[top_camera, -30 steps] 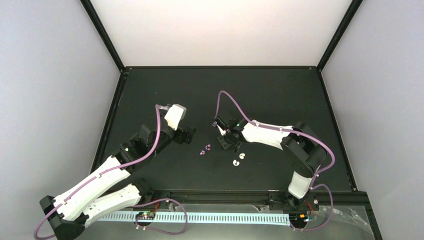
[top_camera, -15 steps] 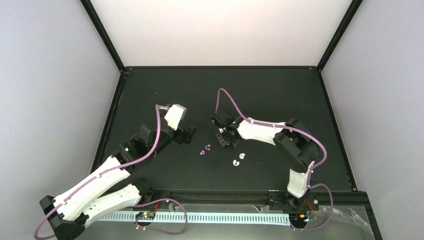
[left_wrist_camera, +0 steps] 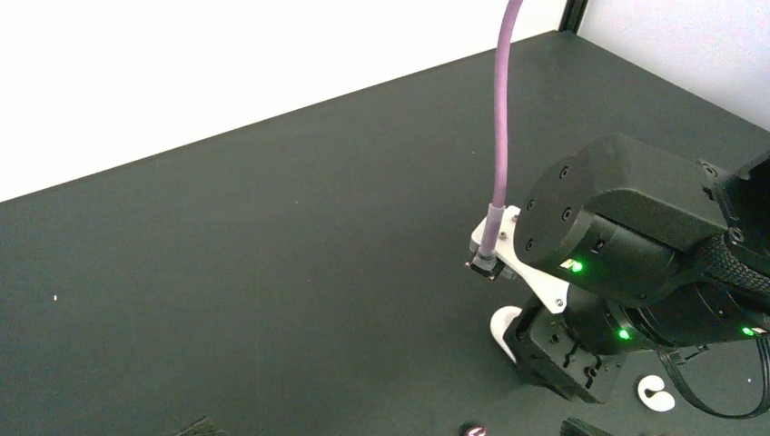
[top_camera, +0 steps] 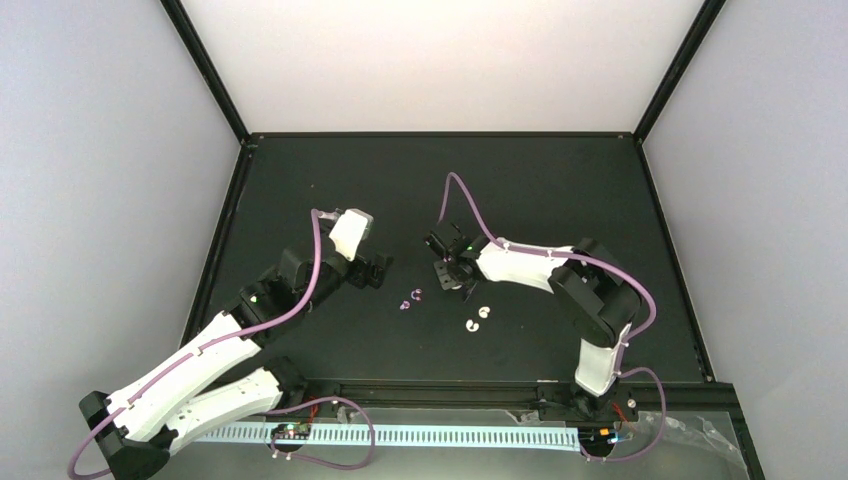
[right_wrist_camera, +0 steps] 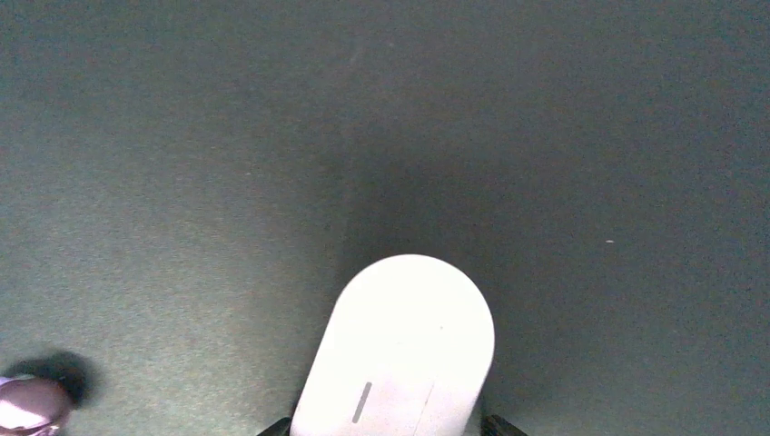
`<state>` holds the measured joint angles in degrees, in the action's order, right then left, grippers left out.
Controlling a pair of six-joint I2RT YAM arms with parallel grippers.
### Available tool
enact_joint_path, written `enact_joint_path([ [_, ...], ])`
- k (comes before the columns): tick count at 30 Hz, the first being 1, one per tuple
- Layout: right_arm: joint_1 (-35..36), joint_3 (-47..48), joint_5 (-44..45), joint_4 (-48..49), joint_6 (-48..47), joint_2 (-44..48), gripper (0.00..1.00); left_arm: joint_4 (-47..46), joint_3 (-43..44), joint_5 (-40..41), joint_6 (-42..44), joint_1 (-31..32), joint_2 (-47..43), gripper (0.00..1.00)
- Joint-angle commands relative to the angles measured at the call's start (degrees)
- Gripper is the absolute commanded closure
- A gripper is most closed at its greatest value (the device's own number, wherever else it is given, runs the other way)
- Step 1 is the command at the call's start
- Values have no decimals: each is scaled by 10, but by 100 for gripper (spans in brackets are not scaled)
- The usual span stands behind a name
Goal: Insert the wireless bluetooth earbuds into the charging case
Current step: Pick up the charging case at the center of the board.
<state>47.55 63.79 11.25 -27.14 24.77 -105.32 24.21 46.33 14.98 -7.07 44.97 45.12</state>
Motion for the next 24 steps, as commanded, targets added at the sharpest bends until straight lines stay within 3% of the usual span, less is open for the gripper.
enact_joint_path([
  [1, -5, -29, 64, -33, -9, 3, 47, 7, 7, -5, 7, -2, -3, 1],
  [10, -15, -42, 13, -4, -27, 25, 47, 6, 6, -7, 7, -2, -2, 1],
  [24, -18, -4, -28, -4, -72, -16, 48, 7, 6, -1, 8, -2, -1, 1],
])
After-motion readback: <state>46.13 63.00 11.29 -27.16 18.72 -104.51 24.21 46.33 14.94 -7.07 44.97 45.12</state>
